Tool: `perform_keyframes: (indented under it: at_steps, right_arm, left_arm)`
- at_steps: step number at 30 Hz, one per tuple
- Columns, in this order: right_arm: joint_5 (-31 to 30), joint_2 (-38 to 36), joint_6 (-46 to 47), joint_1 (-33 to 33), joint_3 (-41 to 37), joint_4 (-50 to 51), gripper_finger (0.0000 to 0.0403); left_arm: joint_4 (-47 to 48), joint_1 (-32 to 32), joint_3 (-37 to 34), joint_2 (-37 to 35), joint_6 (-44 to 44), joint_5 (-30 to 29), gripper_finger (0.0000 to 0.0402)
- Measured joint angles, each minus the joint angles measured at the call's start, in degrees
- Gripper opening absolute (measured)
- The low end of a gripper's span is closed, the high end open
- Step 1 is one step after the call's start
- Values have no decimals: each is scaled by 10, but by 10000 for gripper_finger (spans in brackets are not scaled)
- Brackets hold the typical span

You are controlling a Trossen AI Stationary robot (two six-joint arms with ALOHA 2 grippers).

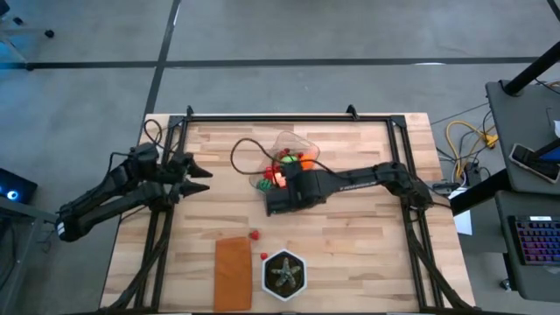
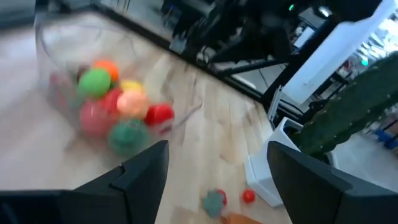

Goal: Pick and placing Produce into tupperware
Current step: Put the red strawberry into the transparent bin

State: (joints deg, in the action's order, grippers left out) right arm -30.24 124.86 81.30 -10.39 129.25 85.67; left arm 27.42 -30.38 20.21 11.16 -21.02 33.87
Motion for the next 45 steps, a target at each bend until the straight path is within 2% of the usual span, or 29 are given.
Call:
perform_keyframes:
  at_steps: [5,9,11,15,18,20,22,24,31,35,39,45]
  right_arm:
    - [-5,0,62,-32,0,45,359]
    - [-12,-2,97,-44,0,43,359]
    - [-13,-6,108,-46,0,43,359]
    - [-14,-14,111,-46,0,44,359]
    - [-24,-20,112,-46,0,43,359]
    - [-33,-25,111,-46,0,43,359]
    - [-37,-30,111,-46,0,44,359]
    - [-44,-35,111,-46,0,43,359]
    - [-49,-42,89,-46,-4,43,359]
    - [-84,-50,96,-45,-10,43,359]
    - [-108,-65,96,-34,-19,43,359]
    - [-110,-79,62,-23,-27,43,359]
  left_arm:
    - [-57,1,12,23,22,-1,257]
    - [-197,2,32,69,-50,1,257]
    - [-238,1,63,104,-65,1,257]
    - [-185,6,146,202,-45,29,257]
    - [-84,31,185,291,37,49,257]
    - [-49,61,194,328,80,47,257]
    - [-31,106,186,347,92,23,257]
    - [-57,164,187,347,94,-23,251]
    - [-38,395,158,324,95,-308,196]
    - [-47,478,155,353,100,-417,177]
    - [-51,505,155,406,94,-447,178]
    - [-85,519,155,503,46,-425,215]
